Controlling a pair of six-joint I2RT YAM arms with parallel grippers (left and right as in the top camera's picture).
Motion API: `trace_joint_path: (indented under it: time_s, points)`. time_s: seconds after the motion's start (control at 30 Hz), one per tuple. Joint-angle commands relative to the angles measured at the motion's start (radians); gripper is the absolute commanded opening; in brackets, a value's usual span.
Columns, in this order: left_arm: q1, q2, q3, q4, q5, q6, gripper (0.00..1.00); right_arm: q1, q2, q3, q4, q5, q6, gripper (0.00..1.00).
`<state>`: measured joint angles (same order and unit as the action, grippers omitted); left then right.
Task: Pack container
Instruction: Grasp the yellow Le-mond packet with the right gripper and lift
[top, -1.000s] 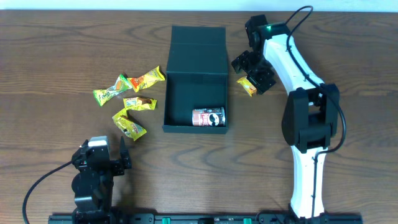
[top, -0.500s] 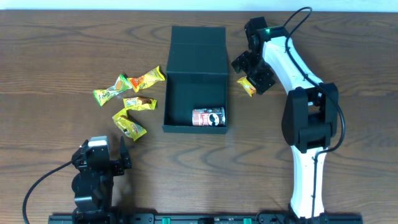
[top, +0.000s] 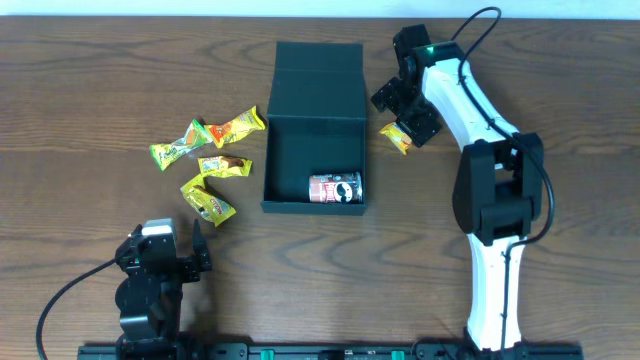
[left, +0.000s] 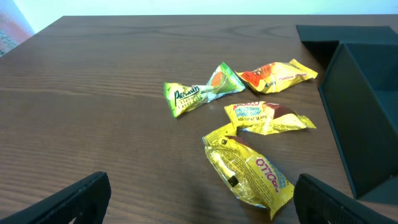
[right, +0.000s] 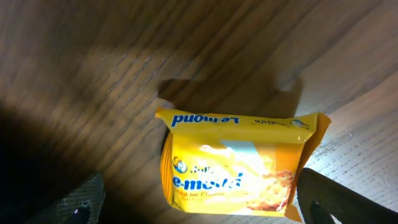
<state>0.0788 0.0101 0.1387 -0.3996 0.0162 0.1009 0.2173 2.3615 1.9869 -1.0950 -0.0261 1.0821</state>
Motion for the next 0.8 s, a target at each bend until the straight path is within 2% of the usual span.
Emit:
trace_joint_path:
  time_s: [0.0,0.57,0.6,0.7,0.73,0.77]
  points:
    - [0.006,-0.006,-0.020,-0.004,0.000,-0.015,0.95,-0.003,0.027,-0.009,0.000,0.006,-0.014,0.97]
    - [0.006,-0.006,-0.020,-0.004,0.000,-0.014,0.95,-0.003,0.030,-0.060,-0.023,0.008,-0.026,0.90]
    - [0.006,-0.006,-0.020,-0.004,0.000,-0.015,0.95,-0.003,0.030,-0.060,-0.021,0.008,-0.035,0.87]
    - [0.006,-0.006,-0.020,-0.004,0.000,-0.015,0.95,-0.003,0.030,-0.060,-0.016,0.014,-0.044,0.69]
    - [0.006,-0.006,-0.020,-0.004,0.000,-0.014,0.95,-0.003,0.030,-0.060,-0.015,0.019,-0.044,0.60]
    - [0.006,-0.006,-0.020,-0.004,0.000,-0.015,0.95,-0.003,0.030,-0.060,-0.015,0.023,-0.045,0.57]
